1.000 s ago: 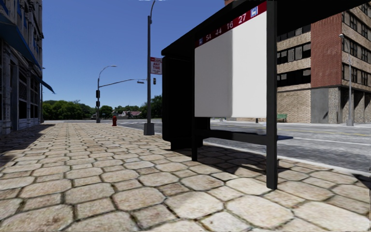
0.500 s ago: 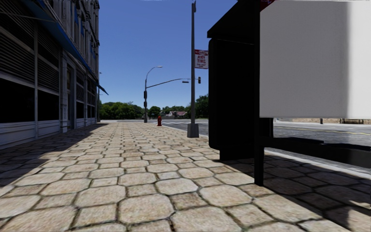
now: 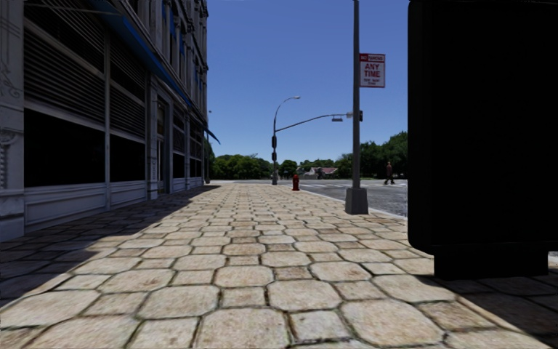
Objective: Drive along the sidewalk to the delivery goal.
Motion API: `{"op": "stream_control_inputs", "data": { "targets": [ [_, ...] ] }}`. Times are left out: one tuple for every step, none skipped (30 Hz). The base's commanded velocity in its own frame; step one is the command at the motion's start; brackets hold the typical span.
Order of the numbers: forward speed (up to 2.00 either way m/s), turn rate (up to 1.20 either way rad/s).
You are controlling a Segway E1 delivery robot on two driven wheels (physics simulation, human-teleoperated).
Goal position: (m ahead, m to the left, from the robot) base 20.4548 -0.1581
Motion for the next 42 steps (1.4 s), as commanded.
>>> {"op": "stream_control_inputs", "data": {
  "targets": [
    [2.00,0.00],
    [2.00,0.00],
    [2.00,0.00],
    [2.00,0.00],
    [2.00,0.00],
    [2.00,0.00],
    [2.00,0.00],
    [2.00,0.00],
    [2.00,0.00],
    [2.00,0.00],
    [2.00,0.00],
    [2.00,0.00],
    [2.00,0.00],
    [2.00,0.00],
    [2.00,0.00],
    [2.00,0.00],
    [2.00,0.00],
    [2.00,0.00],
    [2.00,0.00],
    [2.00,0.00],
    [2.00,0.00],
    [2.00,0.00],
    [2.00,0.00],
    [2.00,0.00],
    [2.00,0.00],
    [2.00,0.00],
    [2.00,0.00],
    [2.00,0.00],
    [2.00,0.00],
    [2.00,0.00],
    [2.00,0.00],
    [2.00,0.00],
    [2.00,0.09],
    [2.00,0.09],
    [2.00,0.12],
    [2.00,0.13],
    [2.00,0.13],
    [2.00,0.13],
    [2.00,0.14],
    [2.00,0.15],
    [2.00,0.15],
    [2.00,0.16]
  ]
}}
